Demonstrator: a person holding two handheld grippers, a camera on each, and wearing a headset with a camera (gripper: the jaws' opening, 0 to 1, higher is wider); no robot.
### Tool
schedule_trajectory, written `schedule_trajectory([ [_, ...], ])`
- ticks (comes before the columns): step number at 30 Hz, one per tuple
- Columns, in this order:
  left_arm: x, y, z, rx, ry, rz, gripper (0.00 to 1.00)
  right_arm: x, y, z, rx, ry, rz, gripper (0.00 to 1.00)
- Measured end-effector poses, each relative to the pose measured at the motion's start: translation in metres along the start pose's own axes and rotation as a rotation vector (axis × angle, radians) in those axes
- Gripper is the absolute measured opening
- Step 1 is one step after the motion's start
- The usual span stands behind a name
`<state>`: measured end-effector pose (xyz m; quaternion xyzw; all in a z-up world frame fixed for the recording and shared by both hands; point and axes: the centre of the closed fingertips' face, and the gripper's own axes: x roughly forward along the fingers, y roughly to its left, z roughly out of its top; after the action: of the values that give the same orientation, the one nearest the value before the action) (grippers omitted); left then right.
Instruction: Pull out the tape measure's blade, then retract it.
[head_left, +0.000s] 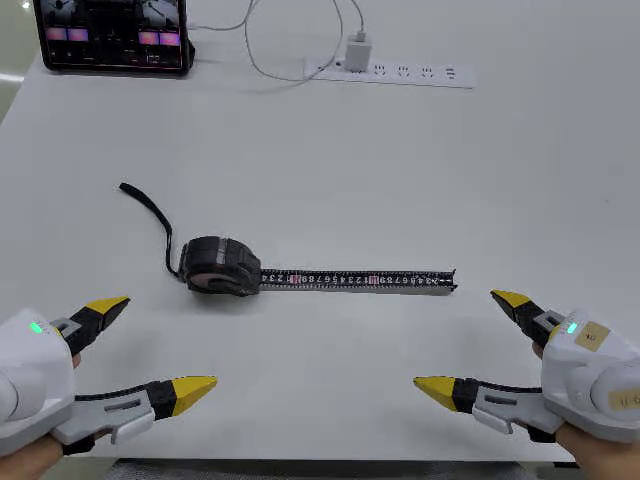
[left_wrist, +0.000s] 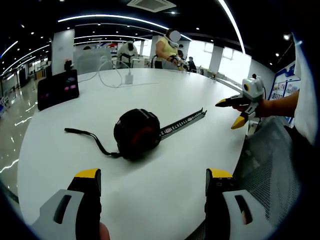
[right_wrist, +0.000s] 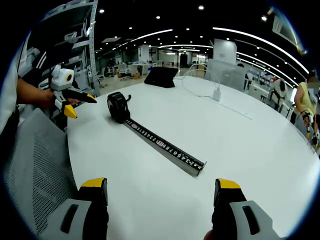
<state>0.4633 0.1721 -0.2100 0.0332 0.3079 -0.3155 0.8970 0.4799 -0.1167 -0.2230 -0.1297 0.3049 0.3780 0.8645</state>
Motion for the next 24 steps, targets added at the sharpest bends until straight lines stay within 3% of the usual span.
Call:
schedule_trajectory([
  [24,0.039,0.001,0.027,-0.061,-0.019,0.027,0.85,0.004,-0.008,0.002,-0.011,0.0,0.002,0.85],
])
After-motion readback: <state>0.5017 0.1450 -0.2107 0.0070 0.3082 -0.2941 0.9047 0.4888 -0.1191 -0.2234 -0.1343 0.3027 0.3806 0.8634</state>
